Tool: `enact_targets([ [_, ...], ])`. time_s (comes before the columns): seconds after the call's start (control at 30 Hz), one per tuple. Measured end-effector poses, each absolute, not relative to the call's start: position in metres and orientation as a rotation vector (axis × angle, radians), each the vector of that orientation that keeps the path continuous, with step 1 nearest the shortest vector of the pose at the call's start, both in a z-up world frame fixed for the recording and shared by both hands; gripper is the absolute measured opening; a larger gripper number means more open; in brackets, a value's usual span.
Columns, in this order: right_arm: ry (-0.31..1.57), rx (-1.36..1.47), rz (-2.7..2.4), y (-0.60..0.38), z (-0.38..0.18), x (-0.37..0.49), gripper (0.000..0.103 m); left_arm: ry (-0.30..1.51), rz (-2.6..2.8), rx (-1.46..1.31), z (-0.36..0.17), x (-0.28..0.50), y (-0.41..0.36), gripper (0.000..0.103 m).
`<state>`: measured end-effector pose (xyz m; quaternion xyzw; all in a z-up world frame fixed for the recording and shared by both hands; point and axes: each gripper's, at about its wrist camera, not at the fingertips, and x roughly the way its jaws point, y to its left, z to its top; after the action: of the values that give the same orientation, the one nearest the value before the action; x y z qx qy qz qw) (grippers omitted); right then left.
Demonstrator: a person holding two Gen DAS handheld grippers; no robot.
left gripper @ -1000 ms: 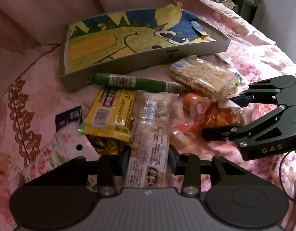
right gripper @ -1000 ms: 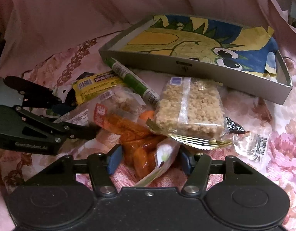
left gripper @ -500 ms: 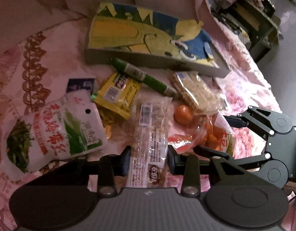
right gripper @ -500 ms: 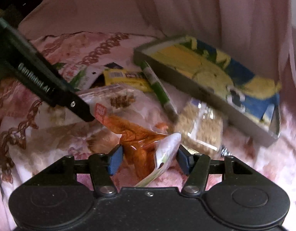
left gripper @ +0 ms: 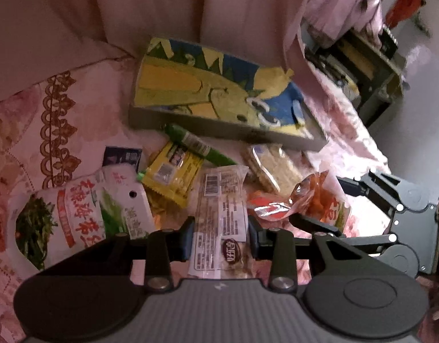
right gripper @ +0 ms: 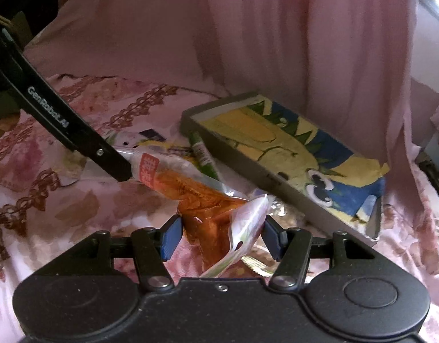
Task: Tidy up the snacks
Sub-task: 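Carry both snacks into the grey printed tray and open both tools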
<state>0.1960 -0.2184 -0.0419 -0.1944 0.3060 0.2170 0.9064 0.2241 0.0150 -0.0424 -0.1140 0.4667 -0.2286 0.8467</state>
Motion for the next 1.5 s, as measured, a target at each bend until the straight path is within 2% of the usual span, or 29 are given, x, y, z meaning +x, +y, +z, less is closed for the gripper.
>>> enact_targets([
  [0.2,0.530,-0.339,0.353,-0.232,-0.035,0.210,0.062,0.828,-0.446,-0.266,-0.029,0.228,0.015,0.040],
  [0.47,0.425,-0.194,0.225,-0.242,-0.036,0.271,0.062,0.651,-0.343,-0.371,-0.026,0.299,-0.004,0.040],
  [0.83,0.530,-0.115,0.159,-0.247,-0.068,0.347,0.062,0.703,-0.269,-0.393,-0.072,0.384,-0.020,0.040],
  [1.37,0.626,-0.174,0.123,-0.240,-0.089,0.361,0.063,0.737,-0.209,-0.236,-0.097,0.394,-0.043,0.040],
  [1.47,0.633,-0.157,0.124,-0.242,-0.090,0.361,0.064,0.763,-0.203,-0.234,-0.100,0.395,-0.043,0.041],
  [1.5,0.631,-0.157,0.120,-0.242,-0.089,0.360,0.068,0.765,-0.200,-0.232,-0.100,0.394,-0.043,0.042],
])
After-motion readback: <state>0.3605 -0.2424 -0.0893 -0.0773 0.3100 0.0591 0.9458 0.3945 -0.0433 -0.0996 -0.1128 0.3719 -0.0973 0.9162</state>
